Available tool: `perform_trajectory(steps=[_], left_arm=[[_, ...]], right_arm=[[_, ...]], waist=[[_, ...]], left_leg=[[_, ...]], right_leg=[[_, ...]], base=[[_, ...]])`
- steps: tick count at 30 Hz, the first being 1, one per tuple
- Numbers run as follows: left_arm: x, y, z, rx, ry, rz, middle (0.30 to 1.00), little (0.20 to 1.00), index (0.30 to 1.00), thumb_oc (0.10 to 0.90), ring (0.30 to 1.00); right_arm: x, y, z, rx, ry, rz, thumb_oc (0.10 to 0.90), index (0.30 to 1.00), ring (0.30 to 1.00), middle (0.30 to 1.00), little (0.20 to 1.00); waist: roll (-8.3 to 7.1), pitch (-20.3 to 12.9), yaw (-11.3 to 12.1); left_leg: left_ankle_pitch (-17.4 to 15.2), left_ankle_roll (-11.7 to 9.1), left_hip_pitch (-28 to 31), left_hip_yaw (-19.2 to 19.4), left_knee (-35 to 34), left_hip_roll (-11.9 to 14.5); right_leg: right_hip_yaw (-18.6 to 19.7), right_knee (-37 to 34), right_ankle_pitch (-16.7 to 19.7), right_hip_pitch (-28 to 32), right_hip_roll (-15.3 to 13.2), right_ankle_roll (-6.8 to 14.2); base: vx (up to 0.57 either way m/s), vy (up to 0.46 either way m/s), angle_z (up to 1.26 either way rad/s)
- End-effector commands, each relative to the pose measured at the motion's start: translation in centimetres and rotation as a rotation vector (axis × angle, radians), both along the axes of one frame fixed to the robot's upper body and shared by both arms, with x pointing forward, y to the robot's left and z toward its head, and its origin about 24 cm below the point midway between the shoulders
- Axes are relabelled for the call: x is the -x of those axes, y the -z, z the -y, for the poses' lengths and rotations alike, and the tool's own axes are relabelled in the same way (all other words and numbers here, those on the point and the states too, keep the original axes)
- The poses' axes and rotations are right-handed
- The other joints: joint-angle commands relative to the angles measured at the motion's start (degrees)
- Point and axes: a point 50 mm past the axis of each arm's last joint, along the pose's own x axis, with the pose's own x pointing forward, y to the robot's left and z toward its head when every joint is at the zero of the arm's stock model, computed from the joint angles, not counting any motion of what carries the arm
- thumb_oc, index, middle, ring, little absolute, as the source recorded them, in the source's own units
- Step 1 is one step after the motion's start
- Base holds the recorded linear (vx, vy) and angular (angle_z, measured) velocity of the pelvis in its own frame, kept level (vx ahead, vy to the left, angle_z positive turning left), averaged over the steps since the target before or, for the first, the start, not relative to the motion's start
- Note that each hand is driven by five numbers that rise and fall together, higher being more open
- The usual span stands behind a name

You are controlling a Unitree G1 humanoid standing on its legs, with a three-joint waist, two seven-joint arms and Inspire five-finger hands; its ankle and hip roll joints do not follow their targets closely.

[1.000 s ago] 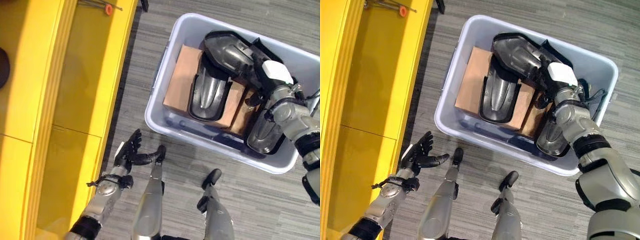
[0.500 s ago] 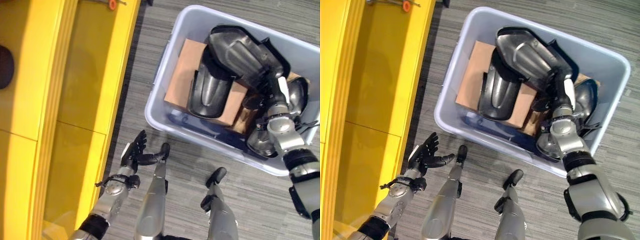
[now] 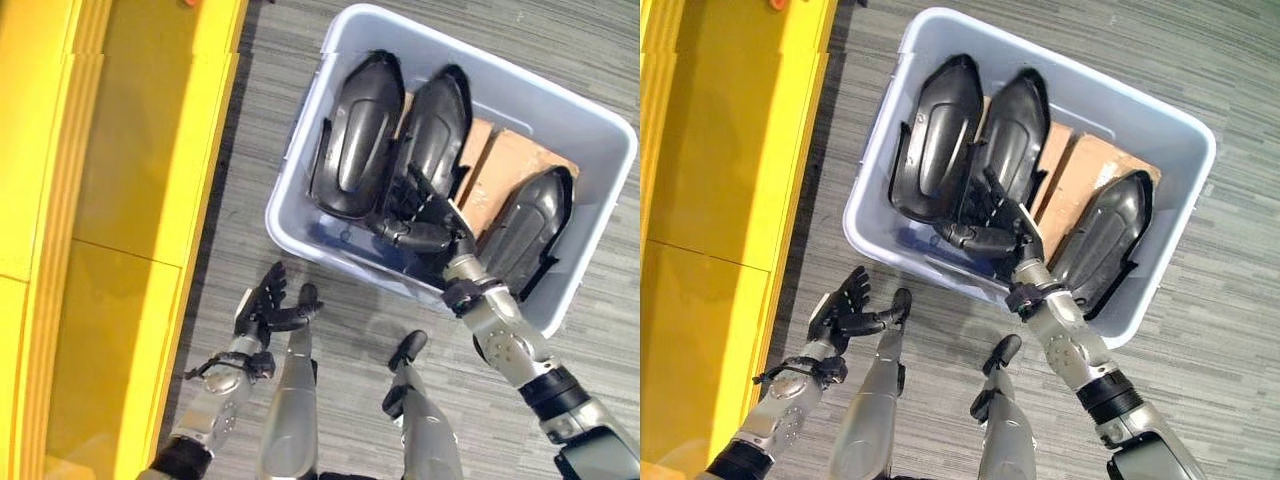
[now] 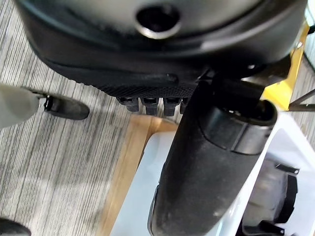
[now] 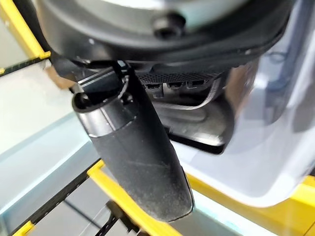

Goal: Move parts from the plastic box to the shelf.

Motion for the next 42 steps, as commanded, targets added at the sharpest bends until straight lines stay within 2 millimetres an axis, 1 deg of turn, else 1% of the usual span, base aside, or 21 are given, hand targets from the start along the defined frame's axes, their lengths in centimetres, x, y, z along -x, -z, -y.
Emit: perform_trajectory(steps=[1, 5, 6, 7, 8, 9, 11, 12, 13, 14, 15, 17, 18, 22, 25, 27, 30, 32, 34, 35, 42], left_arm=[[0.7, -1.6, -0.8, -0.009, -0.001, 0.088, 1.000, 1.000, 1.000, 0.900, 1.000], [0.9, -1.6, -1.0, -0.011, -0.005, 0.089, 1.000, 1.000, 1.000, 0.900, 1.000], [1.1, -1.6, -1.2, -0.006, -0.009, 0.090, 1.000, 1.000, 1.000, 0.900, 1.000], [1.1, -1.6, -1.2, -0.007, -0.009, 0.089, 1.000, 1.000, 1.000, 0.900, 1.000], [1.2, -1.6, -1.5, -0.009, -0.021, 0.094, 1.000, 1.000, 1.000, 0.900, 1.000], [1.2, -1.7, -1.6, -0.011, -0.026, 0.097, 1.000, 1.000, 1.000, 0.900, 1.000], [1.3, -1.8, -1.9, -0.021, -0.035, 0.110, 1.000, 1.000, 1.000, 0.900, 1.000], [1.3, -1.8, -1.9, -0.021, -0.035, 0.110, 1.000, 1.000, 1.000, 0.900, 1.000], [1.3, -2.0, -1.9, -0.036, -0.033, 0.122, 1.000, 1.000, 1.000, 0.900, 1.000], [1.3, -2.0, -1.8, -0.039, -0.029, 0.126, 1.000, 1.000, 1.000, 0.900, 1.000], [1.3, -2.0, -1.8, -0.039, -0.029, 0.126, 1.000, 1.000, 1.000, 0.900, 1.000], [1.3, -2.0, -1.8, -0.050, -0.025, 0.132, 1.000, 1.000, 1.000, 0.900, 1.000], [1.3, -2.0, -1.7, -0.062, -0.019, 0.133, 1.000, 1.000, 1.000, 0.900, 1.000], [1.2, -2.0, -1.6, -0.081, -0.013, 0.133, 1.000, 1.000, 1.000, 0.900, 1.000], [1.1, -2.0, -1.6, -0.097, -0.020, 0.140, 1.000, 1.000, 1.000, 0.900, 1.000], [1.0, -2.0, -1.5, -0.111, -0.028, 0.142, 1.000, 1.000, 1.000, 0.900, 1.000], [0.8, -2.0, -1.3, -0.112, -0.033, 0.145, 1.000, 1.000, 1.000, 0.900, 1.000], [0.6, -1.7, -1.1, -0.116, -0.041, 0.138, 1.000, 1.000, 1.000, 0.900, 1.000], [0.6, -1.7, -1.0, -0.117, -0.041, 0.138, 1.000, 1.000, 1.000, 0.900, 1.000], [0.5, -1.7, -1.0, -0.116, -0.050, 0.140, 1.000, 1.000, 1.000, 0.900, 1.000], [0.4, -1.7, -0.9, -0.106, -0.069, 0.141, 1.000, 1.000, 1.000, 0.900, 1.000]], right_arm=[[0.9, -6.2, 0.8, -0.053, 0.004, 0.305, 0.900, 1.000, 1.000, 1.000, 1.000], [1.5, -7.1, 2.2, -0.038, 0.075, 0.366, 0.900, 1.000, 1.000, 1.000, 1.000], [1.7, -7.3, 3.0, -0.012, 0.127, 0.395, 0.900, 1.000, 1.000, 1.000, 1.000], [1.8, -7.3, 3.0, -0.012, 0.128, 0.394, 0.900, 1.000, 1.000, 1.000, 1.000], [2.2, -8.1, 3.9, 0.126, 0.221, 0.464, 0.900, 1.000, 1.000, 1.000, 1.000], [2.4, -8.7, 4.3, 0.181, 0.280, 0.505, 0.900, 1.000, 1.000, 1.000, 1.000], [3.2, -10.0, 5.0, 0.402, 0.417, 0.616, 0.900, 1.000, 1.000, 1.000, 1.000], [3.2, -10.0, 5.0, 0.403, 0.418, 0.616, 0.900, 1.000, 1.000, 1.000, 1.000], [3.9, -11.0, 5.1, 0.530, 0.501, 0.711, 0.900, 1.000, 1.000, 1.000, 1.000], [4.1, -11.2, 5.1, 0.584, 0.537, 0.737, 0.900, 1.000, 1.000, 1.000, 1.000], [4.1, -11.2, 5.1, 0.584, 0.538, 0.737, 0.900, 1.000, 1.000, 1.000, 1.000], [4.5, -11.5, 4.8, 0.668, 0.572, 0.790, 0.900, 1.000, 1.000, 1.000, 1.000], [4.8, -11.5, 4.6, 0.758, 0.591, 0.822, 0.900, 1.000, 1.000, 1.000, 1.000], [5.2, -11.2, 3.6, 0.863, 0.572, 0.869, 0.900, 1.000, 1.000, 1.000, 1.000], [5.2, -11.0, 2.1, 0.969, 0.563, 0.933, 0.900, 1.000, 1.000, 1.000, 1.000], [4.7, -10.8, 0.3, 1.074, 0.553, 0.994, 0.900, 1.000, 1.000, 1.000, 1.000], [4.6, -10.7, -0.7, 1.107, 0.534, 1.019, 0.900, 1.000, 1.000, 1.000, 1.000], [4.5, -9.5, -2.0, 1.091, 0.453, 0.999, 0.900, 1.000, 1.000, 1.000, 1.000], [4.6, -9.2, -2.3, 1.088, 0.434, 0.996, 0.900, 1.000, 1.000, 1.000, 1.000], [4.2, -8.4, -3.0, 1.081, 0.392, 0.965, 0.900, 1.000, 1.000, 1.000, 1.000], [3.7, -7.5, -3.6, 1.039, 0.373, 0.914, 0.900, 1.000, 1.000, 1.000, 1.000]], waist=[[-2.01, -0.86, -0.36], [-2.49, -1.12, -0.90], [-2.65, -1.14, -1.17], [-2.66, -1.15, -1.15], [-2.74, -1.20, -1.43], [-2.73, -1.23, -1.49], [-2.69, -1.38, -1.70], [-2.66, -1.38, -1.68], [-2.62, -1.47, -1.80], [-2.61, -1.51, -1.86], [-2.60, -1.52, -1.84], [-2.61, -1.56, -1.94], [-2.61, -1.65, -1.93], [-2.85, -1.57, -1.93], [-2.82, -1.62, -1.65], [-2.74, -1.81, -1.22], [-2.76, -1.82, -1.13], [-2.91, -1.67, -0.86], [-3.00, -1.69, -0.87], [-3.17, -1.52, -0.64], [-3.23, -1.24, -0.59]], left_leg=[[-2.32, 0.52, 3.52, 4.10, -1.11, 1.22], [-2.47, 0.49, 3.90, 4.36, -1.33, 1.41], [-2.54, 0.52, 3.99, 4.35, -1.36, 1.47], [-2.54, 0.52, 3.99, 4.36, -1.36, 1.48], [-2.60, 0.56, 4.06, 4.51, -1.38, 1.51], [-2.65, 0.59, 4.07, 4.56, -1.36, 1.48], [-2.79, 0.61, 4.14, 4.63, -1.39, 1.58], [-2.80, 0.61, 4.16, 4.62, -1.38, 1.59], [-2.90, 0.62, 4.14, 4.56, -1.36, 1.63], [-2.93, 0.62, 4.13, 4.55, -1.34, 1.64], [-2.94, 0.62, 4.13, 4.55, -1.34, 1.65], [-3.00, 0.64, 4.20, 4.58, -1.38, 1.69], [-3.02, 0.68, 4.21, 4.61, -1.37, 1.72], [-3.01, 0.76, 4.28, 4.60, -1.35, 1.80], [-3.12, 0.89, 4.39, 4.58, -1.37, 1.70], [-3.15, 0.98, 4.33, 4.43, -1.34, 1.68], [-2.83, 1.08, 4.09, 4.33, -1.44, 1.59], [-3.05, 1.04, 4.20, 4.31, -1.38, 1.62], [-2.76, 1.11, 4.02, 4.25, -1.48, 1.51], [-3.06, 1.17, 4.13, 4.26, -1.37, 1.60], [-2.72, 1.29, 3.82, 4.31, -1.41, 1.40]], right_leg=[[1.29, 6.71, -2.09, -0.22, -4.45, 2.35], [1.52, 6.43, -2.00, -0.17, -4.21, 2.42], [1.55, 6.48, -1.97, -0.19, -4.15, 2.44], [1.56, 6.48, -1.97, -0.19, -4.15, 2.44], [1.61, 6.47, -1.96, -0.19, -4.08, 2.52], [1.65, 6.47, -1.94, -0.21, -4.02, 2.56], [1.79, 6.37, -1.94, -0.23, -3.92, 2.66], [1.79, 6.37, -1.94, -0.22, -3.90, 2.66], [1.92, 6.40, -2.03, -0.27, -3.83, 2.69], [2.01, 6.39, -2.08, -0.28, -3.79, 2.71], [2.01, 6.40, -2.08, -0.28, -3.79, 2.71], [2.05, 6.39, -2.10, -0.29, -3.75, 2.76], [2.05, 6.43, -2.09, -0.38, -3.71, 2.89], [2.06, 6.44, -2.05, -0.35, -3.68, 3.00], [2.05, 6.32, -2.14, -0.15, -3.69, 3.03], [1.97, 6.14, -2.09, 0.01, -3.74, 3.04], [1.75, 6.03, -1.85, -0.08, -3.83, 3.06], [1.74, 6.06, -1.99, 0.13, -3.75, 3.10], [1.64, 5.88, -1.73, 0.06, -3.80, 3.07], [1.79, 5.94, -1.82, 0.13, -3.72, 3.18], [1.73, 5.74, -1.49, -0.04, -3.80, 3.12]], base=[[0.00, 0.000, 0.00], [0.00, 0.000, 0.00], [0.00, 0.000, 0.00], [0.00, 0.000, 0.00], [0.00, 0.000, 0.00], [0.00, 0.000, 0.00], [0.00, 0.000, 0.00], [0.00, 0.000, 0.00], [0.00, 0.007, -0.03], [0.00, 0.007, -0.04], [0.00, 0.005, -0.04], [0.00, 0.000, 0.00], [0.00, 0.000, 0.00], [0.00, 0.000, 0.00], [0.00, 0.000, 0.00], [0.00, 0.000, 0.00], [0.00, 0.000, 0.00], [0.00, 0.000, 0.00], [0.00, 0.000, 0.00], [0.00, 0.000, 0.00], [0.00, 0.000, 0.00]])
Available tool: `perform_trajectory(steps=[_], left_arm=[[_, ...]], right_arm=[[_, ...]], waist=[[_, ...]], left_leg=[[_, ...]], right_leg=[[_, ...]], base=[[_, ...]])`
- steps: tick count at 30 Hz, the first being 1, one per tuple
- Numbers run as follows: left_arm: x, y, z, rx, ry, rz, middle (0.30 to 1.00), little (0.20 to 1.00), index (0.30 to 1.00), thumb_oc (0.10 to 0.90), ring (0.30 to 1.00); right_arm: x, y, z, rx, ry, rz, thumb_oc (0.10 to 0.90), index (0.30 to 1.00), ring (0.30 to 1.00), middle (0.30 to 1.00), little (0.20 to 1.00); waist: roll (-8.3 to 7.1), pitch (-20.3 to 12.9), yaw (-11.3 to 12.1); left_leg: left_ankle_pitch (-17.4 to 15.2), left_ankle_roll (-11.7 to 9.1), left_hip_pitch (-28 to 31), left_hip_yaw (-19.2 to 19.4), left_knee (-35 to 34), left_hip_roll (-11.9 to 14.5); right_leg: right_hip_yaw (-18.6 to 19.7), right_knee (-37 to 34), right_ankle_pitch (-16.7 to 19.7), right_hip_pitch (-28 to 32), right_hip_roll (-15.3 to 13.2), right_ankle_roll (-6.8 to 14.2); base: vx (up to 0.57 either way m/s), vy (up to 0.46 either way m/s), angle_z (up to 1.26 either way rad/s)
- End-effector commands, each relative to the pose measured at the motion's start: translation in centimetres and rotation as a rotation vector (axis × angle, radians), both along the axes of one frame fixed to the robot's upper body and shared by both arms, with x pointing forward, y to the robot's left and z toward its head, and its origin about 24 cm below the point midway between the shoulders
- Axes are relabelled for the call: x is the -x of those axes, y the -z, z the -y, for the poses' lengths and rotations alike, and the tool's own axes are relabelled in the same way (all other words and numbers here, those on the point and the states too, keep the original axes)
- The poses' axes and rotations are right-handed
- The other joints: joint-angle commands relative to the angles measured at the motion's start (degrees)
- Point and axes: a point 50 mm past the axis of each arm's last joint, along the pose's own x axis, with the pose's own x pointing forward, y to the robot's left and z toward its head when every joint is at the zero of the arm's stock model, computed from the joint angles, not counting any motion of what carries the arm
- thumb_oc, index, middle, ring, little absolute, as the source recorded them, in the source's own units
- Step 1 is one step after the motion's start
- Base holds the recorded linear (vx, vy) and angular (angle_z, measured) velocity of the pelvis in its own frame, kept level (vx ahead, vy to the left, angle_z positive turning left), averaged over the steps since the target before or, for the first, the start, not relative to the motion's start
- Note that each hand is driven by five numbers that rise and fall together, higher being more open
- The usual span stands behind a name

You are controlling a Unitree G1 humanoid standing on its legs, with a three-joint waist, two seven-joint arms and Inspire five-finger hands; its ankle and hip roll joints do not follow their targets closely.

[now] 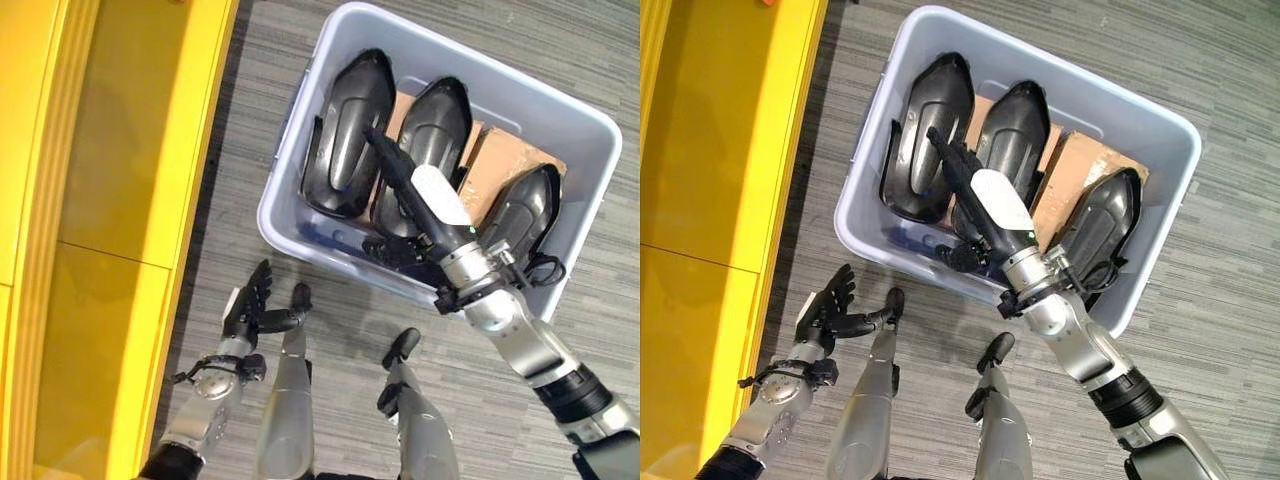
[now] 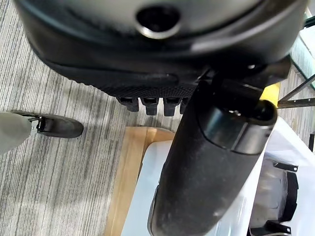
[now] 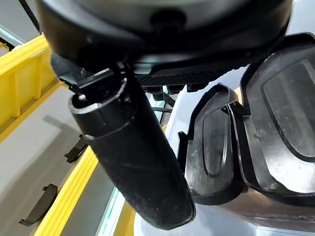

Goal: Move parts from the plastic box to the shelf.

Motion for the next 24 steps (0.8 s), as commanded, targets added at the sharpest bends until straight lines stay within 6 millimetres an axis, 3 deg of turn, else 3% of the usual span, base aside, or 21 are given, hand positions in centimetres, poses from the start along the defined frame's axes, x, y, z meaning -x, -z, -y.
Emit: perform_trajectory(steps=[1, 8, 24], left_arm=[[-0.1, -1.4, -0.2, -0.007, -0.011, 0.112, 1.000, 1.000, 1.000, 0.900, 1.000], [-0.2, -1.3, 0.1, -0.004, -0.028, 0.115, 1.000, 1.000, 1.000, 0.900, 1.000], [-0.6, -1.4, 0.7, -0.020, -0.037, 0.131, 1.000, 1.000, 1.000, 0.900, 1.000]], right_arm=[[1.0, -4.0, -1.0, -0.052, -0.083, 0.197, 0.900, 1.000, 1.000, 1.000, 1.000], [0.2, -3.2, -0.8, -0.029, -0.012, 0.199, 0.900, 1.000, 1.000, 1.000, 1.000], [-1.3, -1.8, -0.1, 0.240, 0.203, 0.352, 0.900, 1.000, 1.000, 1.000, 1.000]], waist=[[-1.86, -1.42, 0.85], [-1.78, -1.06, 1.01], [-0.93, -1.05, 0.81]], left_leg=[[-2.70, 1.25, 3.82, 4.24, -1.41, 1.04], [-2.86, 1.18, 3.50, 4.33, -1.52, 1.03], [-2.38, 1.33, 1.25, 4.00, -1.54, 0.66]], right_leg=[[1.60, 5.79, -1.53, 0.01, -4.32, 3.18], [1.55, 5.66, -1.56, -0.15, -4.23, 3.21], [1.41, 6.04, -1.09, -2.35, -4.44, 3.32]], base=[[0.00, 0.000, 0.00], [0.00, 0.000, 0.00], [0.00, 0.000, 0.00]])
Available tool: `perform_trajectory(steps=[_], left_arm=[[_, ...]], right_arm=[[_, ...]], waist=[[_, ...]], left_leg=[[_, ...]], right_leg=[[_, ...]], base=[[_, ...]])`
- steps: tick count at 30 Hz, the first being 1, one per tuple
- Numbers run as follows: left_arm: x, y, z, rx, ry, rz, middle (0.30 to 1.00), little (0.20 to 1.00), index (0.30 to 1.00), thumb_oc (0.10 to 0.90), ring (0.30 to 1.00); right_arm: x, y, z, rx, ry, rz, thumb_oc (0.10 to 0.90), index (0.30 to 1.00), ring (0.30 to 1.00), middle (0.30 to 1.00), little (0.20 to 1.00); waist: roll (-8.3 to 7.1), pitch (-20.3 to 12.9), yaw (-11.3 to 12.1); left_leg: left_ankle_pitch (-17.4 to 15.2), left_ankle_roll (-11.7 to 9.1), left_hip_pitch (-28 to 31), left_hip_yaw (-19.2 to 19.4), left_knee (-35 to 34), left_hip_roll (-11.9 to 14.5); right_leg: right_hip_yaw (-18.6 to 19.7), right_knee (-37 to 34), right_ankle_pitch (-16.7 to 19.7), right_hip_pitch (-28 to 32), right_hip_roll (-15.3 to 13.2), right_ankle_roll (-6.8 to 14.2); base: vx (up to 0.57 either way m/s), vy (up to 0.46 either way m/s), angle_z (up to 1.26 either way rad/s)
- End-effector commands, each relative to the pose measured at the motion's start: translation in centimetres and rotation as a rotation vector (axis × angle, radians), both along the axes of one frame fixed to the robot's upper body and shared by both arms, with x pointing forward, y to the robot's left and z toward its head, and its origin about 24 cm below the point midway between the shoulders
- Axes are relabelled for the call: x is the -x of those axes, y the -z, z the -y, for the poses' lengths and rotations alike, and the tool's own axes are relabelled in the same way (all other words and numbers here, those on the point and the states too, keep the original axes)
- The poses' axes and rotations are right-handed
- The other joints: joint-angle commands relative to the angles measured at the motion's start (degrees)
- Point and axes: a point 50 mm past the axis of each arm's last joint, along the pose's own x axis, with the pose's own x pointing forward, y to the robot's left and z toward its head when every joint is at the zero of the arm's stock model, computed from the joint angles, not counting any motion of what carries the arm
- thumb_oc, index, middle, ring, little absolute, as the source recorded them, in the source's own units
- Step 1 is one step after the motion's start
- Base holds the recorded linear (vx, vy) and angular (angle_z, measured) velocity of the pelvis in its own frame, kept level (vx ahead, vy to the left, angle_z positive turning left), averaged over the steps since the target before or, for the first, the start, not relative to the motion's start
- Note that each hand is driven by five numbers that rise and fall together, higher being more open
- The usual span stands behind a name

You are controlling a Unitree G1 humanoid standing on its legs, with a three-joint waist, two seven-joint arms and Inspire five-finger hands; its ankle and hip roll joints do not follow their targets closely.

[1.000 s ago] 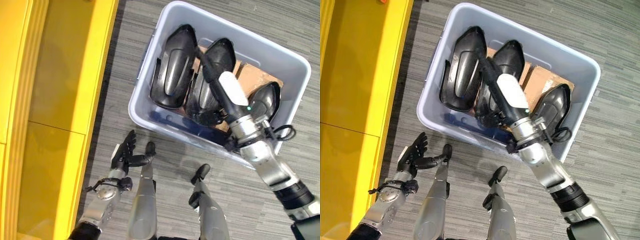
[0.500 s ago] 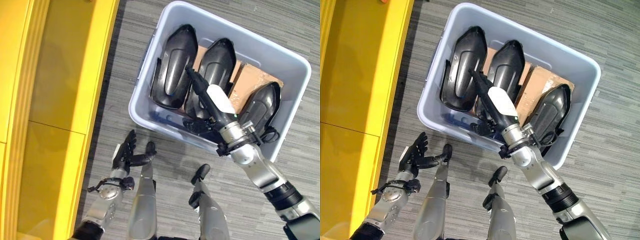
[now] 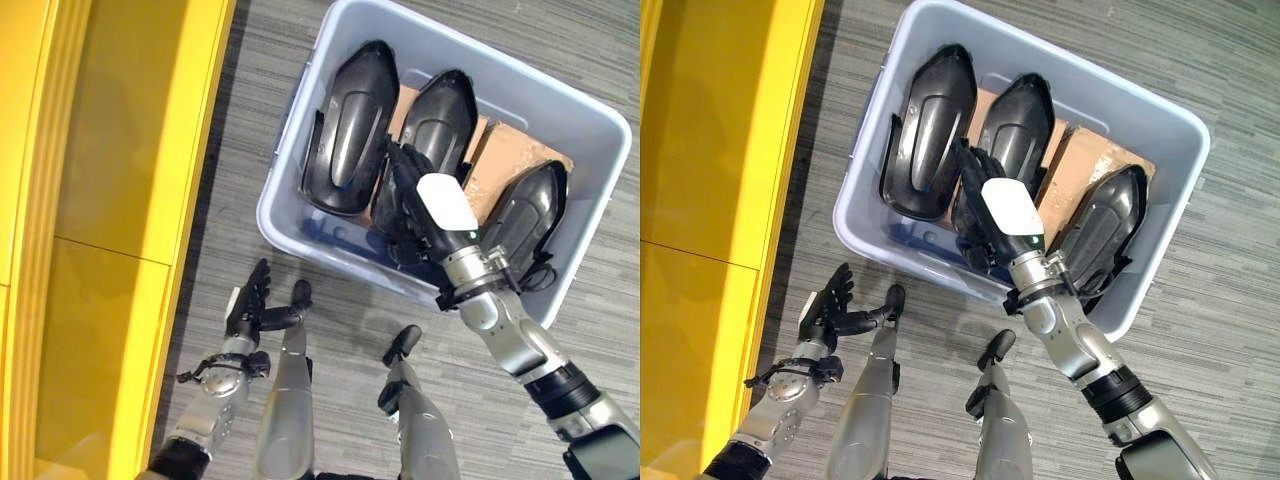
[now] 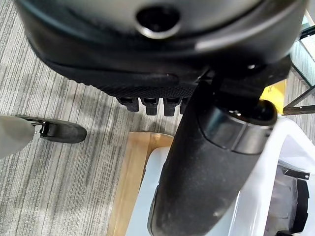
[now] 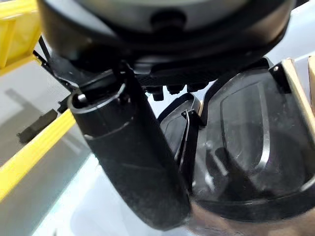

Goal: Move parts from the plastic box to the shelf.

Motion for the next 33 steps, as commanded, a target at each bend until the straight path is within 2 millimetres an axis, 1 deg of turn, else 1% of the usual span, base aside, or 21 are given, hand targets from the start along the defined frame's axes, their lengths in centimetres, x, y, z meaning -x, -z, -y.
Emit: perform_trajectory(steps=[1, 2, 3, 5, 8, 10, 11, 12, 15, 16, 22, 24, 26, 33], left_arm=[[-0.2, -1.6, 0.2, -0.024, -0.007, 0.118, 1.000, 1.000, 1.000, 0.900, 1.000], [-0.2, -1.5, 0.2, -0.024, -0.006, 0.116, 1.000, 1.000, 1.000, 0.900, 1.000], [-0.3, -1.6, 0.2, -0.024, -0.006, 0.119, 1.000, 1.000, 1.000, 0.900, 1.000], [-0.3, -1.3, 0.3, -0.024, -0.013, 0.112, 1.000, 1.000, 1.000, 0.900, 1.000], [-0.3, -1.2, 0.3, -0.024, -0.018, 0.107, 1.000, 1.000, 1.000, 0.900, 1.000], [-0.3, -1.1, 0.3, -0.023, -0.021, 0.104, 1.000, 1.000, 1.000, 0.900, 1.000], [-0.3, -0.9, 0.3, -0.025, -0.026, 0.097, 1.000, 1.000, 1.000, 0.900, 1.000], [-0.3, -0.9, 0.3, -0.026, -0.026, 0.098, 1.000, 1.000, 1.000, 0.900, 1.000], [-0.3, -0.7, 0.4, -0.021, -0.033, 0.093, 1.000, 1.000, 1.000, 0.900, 1.000], [-0.4, -0.8, 0.4, -0.022, -0.032, 0.095, 1.000, 1.000, 1.000, 0.900, 1.000], [-0.4, -0.5, 0.7, -0.017, -0.043, 0.086, 1.000, 1.000, 1.000, 0.900, 1.000], [-0.4, -0.4, 0.8, -0.012, -0.045, 0.084, 1.000, 1.000, 1.000, 0.900, 1.000], [-0.5, -0.4, 1.2, -0.006, -0.041, 0.085, 1.000, 1.000, 1.000, 0.900, 1.000], [-0.7, -0.4, 1.5, -0.004, -0.041, 0.087, 1.000, 1.000, 1.000, 0.900, 1.000]], right_arm=[[0.2, -3.5, -1.1, 0.078, -0.044, 0.237, 0.900, 1.000, 1.000, 1.000, 1.000], [0.0, -3.0, -1.1, 0.109, -0.033, 0.228, 0.900, 1.000, 1.000, 1.000, 1.000], [0.0, -3.1, -1.2, 0.109, -0.032, 0.231, 0.900, 1.000, 1.000, 1.000, 1.000], [-0.2, -1.1, -1.5, 0.146, -0.028, 0.162, 0.900, 1.000, 1.000, 1.000, 1.000], [-0.3, 0.0, -1.6, 0.151, -0.028, 0.121, 0.900, 1.000, 1.000, 1.000, 1.000], [-0.3, 0.8, -1.6, 0.140, -0.027, 0.086, 0.900, 1.000, 1.000, 1.000, 1.000], [-0.3, 1.6, -1.6, 0.123, -0.018, 0.054, 0.900, 1.000, 1.000, 1.000, 1.000], [-0.4, 1.6, -1.6, 0.123, -0.017, 0.056, 0.900, 1.000, 1.000, 1.000, 1.000], [-0.7, 3.3, -1.4, 0.073, 0.029, 0.003, 0.900, 1.000, 1.000, 1.000, 1.000], [-0.7, 3.2, -1.4, 0.073, 0.029, 0.005, 0.900, 1.000, 1.000, 1.000, 1.000], [-1.4, 4.7, -0.7, 0.002, 0.145, -0.010, 0.900, 1.000, 1.000, 1.000, 1.000], [-1.5, 4.9, -0.6, -0.016, 0.161, -0.014, 0.900, 1.000, 1.000, 1.000, 1.000], [-1.8, 5.4, -0.7, -0.043, 0.208, -0.008, 0.900, 1.000, 1.000, 1.000, 1.000], [-2.2, 5.6, -0.2, -0.055, 0.281, 0.023, 0.900, 1.000, 1.000, 1.000, 1.000]], waist=[[-0.93, -1.06, 0.68], [-0.90, -1.06, 0.82], [-0.91, -1.06, 0.74], [-0.76, -1.06, 0.71], [-0.68, -1.06, 0.66], [-0.63, -1.05, 0.63], [-0.56, -1.05, 0.56], [-0.57, -1.05, 0.51], [-0.38, -1.05, 0.50], [-0.39, -1.05, 0.46], [0.16, -1.05, 0.50], [0.24, -1.05, 0.48], [0.68, -1.05, 0.44], [1.16, -1.05, 0.46]], left_leg=[[-2.38, 1.36, 2.55, 4.02, -1.54, 0.69], [-2.71, 1.28, 2.79, 4.11, -1.54, 0.79], [-2.40, 1.37, 2.48, 4.05, -1.54, 0.71], [-2.33, 1.40, 2.17, 3.94, -1.54, 0.71], [-2.35, 1.38, 2.09, 3.89, -1.54, 0.76], [-2.63, 1.31, 2.23, 3.95, -1.54, 0.77], [-2.65, 1.32, 2.13, 3.97, -1.54, 0.72], [-2.37, 1.39, 1.87, 3.90, -1.54, 0.65], [-2.57, 1.32, 1.99, 4.01, -1.54, 0.78], [-2.30, 1.39, 1.72, 3.94, -1.54, 0.71], [-2.65, 1.33, 1.86, 4.00, -1.54, 0.70], [-2.62, 1.36, 1.82, 4.05, -1.54, 0.66], [-2.59, 1.42, 1.73, 4.24, -1.54, 0.56], [-2.60, 1.48, 1.56, 4.24, -1.54, 0.40]], right_leg=[[1.62, 6.36, -1.07, -1.35, -4.45, 3.34], [1.80, 6.48, -1.36, -1.23, -4.36, 3.43], [1.75, 6.38, -1.08, -1.45, -4.41, 3.36], [1.67, 6.66, -1.22, -1.85, -4.44, 3.37], [1.64, 6.75, -1.30, -1.97, -4.51, 3.43], [1.74, 6.85, -1.59, -1.84, -4.44, 3.51], [1.71, 6.92, -1.67, -1.90, -4.39, 3.51], [1.65, 6.84, -1.44, -2.07, -4.43, 3.44], [1.45, 6.96, -1.73, -1.92, -4.45, 3.48], [1.38, 6.87, -1.50, -2.10, -4.49, 3.42], [1.30, 6.81, -1.70, -1.97, -4.43, 3.45], [1.31, 6.79, -1.67, -2.03, -4.45, 3.44], [1.34, 6.84, -1.65, -2.22, -4.50, 3.41], [1.35, 6.72, -1.56, -2.41, -4.63, 3.48]], base=[[0.00, 0.000, 0.00], [0.00, 0.000, 0.00], [0.00, 0.000, 0.00], [0.00, 0.000, 0.00], [0.00, 0.000, 0.00], [0.00, 0.000, 0.00], [0.00, 0.000, 0.00], [0.00, 0.000, 0.00], [0.01, -0.001, 0.00], [0.00, 0.000, 0.00], [0.00, 0.000, 0.00], [0.00, 0.000, 0.00], [0.00, 0.000, 0.00], [0.00, 0.000, 0.00]])
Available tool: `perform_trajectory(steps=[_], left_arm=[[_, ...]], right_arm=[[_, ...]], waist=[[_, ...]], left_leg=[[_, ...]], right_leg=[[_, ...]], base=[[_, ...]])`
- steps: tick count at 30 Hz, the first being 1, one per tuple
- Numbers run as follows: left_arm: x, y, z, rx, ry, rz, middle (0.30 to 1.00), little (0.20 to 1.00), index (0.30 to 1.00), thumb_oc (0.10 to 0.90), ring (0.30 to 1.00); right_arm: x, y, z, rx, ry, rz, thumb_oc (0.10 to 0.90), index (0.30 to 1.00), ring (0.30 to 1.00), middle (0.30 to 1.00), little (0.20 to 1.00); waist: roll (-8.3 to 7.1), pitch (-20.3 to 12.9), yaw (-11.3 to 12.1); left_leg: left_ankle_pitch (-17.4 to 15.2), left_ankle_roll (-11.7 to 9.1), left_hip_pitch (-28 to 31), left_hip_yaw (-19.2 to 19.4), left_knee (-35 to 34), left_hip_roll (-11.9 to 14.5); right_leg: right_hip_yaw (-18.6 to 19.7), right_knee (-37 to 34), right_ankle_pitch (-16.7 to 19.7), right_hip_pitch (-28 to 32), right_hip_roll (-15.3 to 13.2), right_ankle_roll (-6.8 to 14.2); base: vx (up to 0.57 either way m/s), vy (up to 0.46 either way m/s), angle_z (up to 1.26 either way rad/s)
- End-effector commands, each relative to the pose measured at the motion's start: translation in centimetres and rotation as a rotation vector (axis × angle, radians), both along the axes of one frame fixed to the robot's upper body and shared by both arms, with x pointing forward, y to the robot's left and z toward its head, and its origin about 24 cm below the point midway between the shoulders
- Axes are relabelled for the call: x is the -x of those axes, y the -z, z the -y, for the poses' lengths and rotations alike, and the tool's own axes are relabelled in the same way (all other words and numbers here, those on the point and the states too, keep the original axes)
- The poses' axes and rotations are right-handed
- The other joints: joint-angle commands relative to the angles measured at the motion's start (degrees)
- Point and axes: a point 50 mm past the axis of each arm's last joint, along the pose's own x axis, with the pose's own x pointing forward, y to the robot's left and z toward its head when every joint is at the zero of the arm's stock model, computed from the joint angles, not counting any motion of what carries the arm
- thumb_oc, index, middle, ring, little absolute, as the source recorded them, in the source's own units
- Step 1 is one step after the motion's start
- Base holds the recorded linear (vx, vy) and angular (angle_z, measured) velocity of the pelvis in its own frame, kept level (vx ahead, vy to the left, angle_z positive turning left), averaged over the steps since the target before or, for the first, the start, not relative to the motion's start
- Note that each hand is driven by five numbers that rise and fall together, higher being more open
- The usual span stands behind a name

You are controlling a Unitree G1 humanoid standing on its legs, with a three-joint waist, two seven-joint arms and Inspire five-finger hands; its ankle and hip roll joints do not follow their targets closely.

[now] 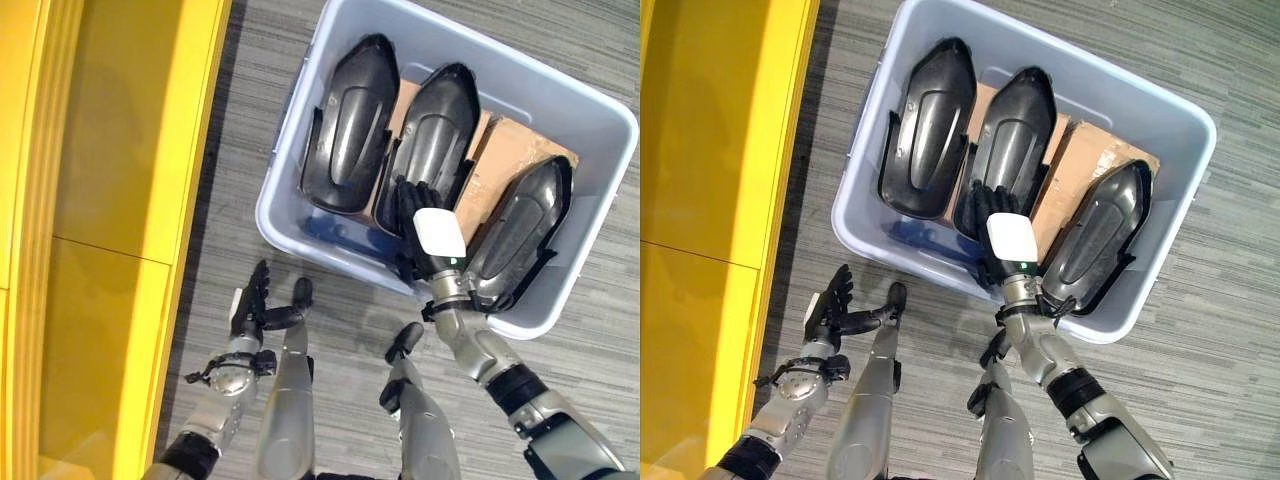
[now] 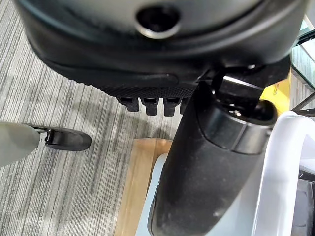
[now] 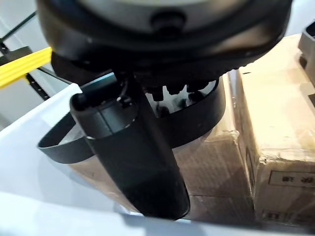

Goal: Move parts from the plastic box to the shelf.

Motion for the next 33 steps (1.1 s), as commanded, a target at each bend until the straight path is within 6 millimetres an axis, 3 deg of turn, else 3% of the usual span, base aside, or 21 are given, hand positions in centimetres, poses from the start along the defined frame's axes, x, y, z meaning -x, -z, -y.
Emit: perform_trajectory(steps=[1, 10, 11, 12, 13, 18, 33], left_arm=[[-0.2, -1.3, 0.5, 0.012, 0.000, 0.104, 1.000, 1.000, 1.000, 0.900, 1.000], [-0.4, -1.3, 1.1, 0.013, 0.021, 0.102, 1.000, 1.000, 1.000, 0.900, 1.000], [-0.5, -1.3, 1.2, 0.016, 0.021, 0.104, 1.000, 1.000, 1.000, 0.900, 1.000], [-0.5, -1.3, 1.3, 0.019, 0.028, 0.101, 1.000, 1.000, 1.000, 0.900, 1.000], [-0.6, -1.3, 1.4, 0.019, 0.031, 0.101, 1.000, 1.000, 1.000, 0.900, 1.000], [-0.7, -1.2, 1.7, 0.029, 0.041, 0.098, 1.000, 1.000, 1.000, 0.900, 1.000], [-0.7, -0.7, 1.3, 0.027, 0.015, 0.071, 1.000, 1.000, 1.000, 0.900, 1.000]], right_arm=[[-0.1, -1.2, 0.0, -0.005, 0.030, 0.131, 0.900, 1.000, 1.000, 1.000, 1.000], [-1.0, 0.2, 0.0, 0.062, 0.102, 0.080, 0.900, 1.000, 1.000, 1.000, 1.000], [-1.2, 0.3, -0.1, 0.067, 0.106, 0.073, 0.810, 0.874, 0.874, 0.874, 0.874], [-1.4, 0.5, -0.1, 0.085, 0.107, 0.059, 0.810, 0.874, 0.874, 0.874, 0.874], [-1.6, 0.6, -0.3, 0.091, 0.112, 0.049, 0.400, 0.300, 0.300, 0.300, 0.300], [-2.2, 1.4, -0.6, 0.123, 0.115, -0.002, 0.400, 0.300, 0.300, 0.300, 0.300], [-1.7, 1.3, -0.4, 0.078, 0.095, 0.012, 0.400, 0.300, 0.300, 0.300, 0.300]], waist=[[0.64, -0.95, 0.57], [1.19, -0.95, 0.91], [1.22, -0.95, 1.01], [1.34, -0.95, 1.15], [1.51, -0.95, 1.26], [2.17, -0.95, 1.83], [1.43, -0.95, 1.05]], left_leg=[[-2.63, 1.53, 2.27, 4.25, -1.55, 0.80], [-2.67, 1.63, 1.97, 4.19, -1.55, 0.66], [-2.66, 1.65, 1.91, 4.17, -1.55, 0.66], [-2.66, 1.66, 1.91, 4.08, -1.55, 0.63], [-2.64, 1.67, 1.86, 3.97, -1.55, 0.59], [-2.54, 1.70, 1.70, 3.73, -1.55, 0.45], [-2.96, 1.82, 3.50, 4.11, -1.55, 0.49]], right_leg=[[1.32, 6.70, -1.58, -1.61, -4.19, 3.44], [1.30, 6.83, -1.58, -1.85, -4.33, 3.39], [1.25, 6.81, -1.55, -1.89, -4.34, 3.38], [1.23, 6.83, -1.59, -1.89, -4.32, 3.35], [1.17, 6.86, -1.64, -1.92, -4.32, 3.32], [1.12, 6.97, -1.78, -1.95, -4.35, 3.19], [1.51, 6.78, -1.77, -0.52, -4.37, 3.23]], base=[[0.00, 0.000, 0.00], [0.00, 0.000, 0.00], [0.00, 0.000, 0.00], [0.00, 0.000, 0.00], [0.00, 0.000, 0.00], [0.00, 0.000, 0.00], [0.00, 0.000, 0.00]])
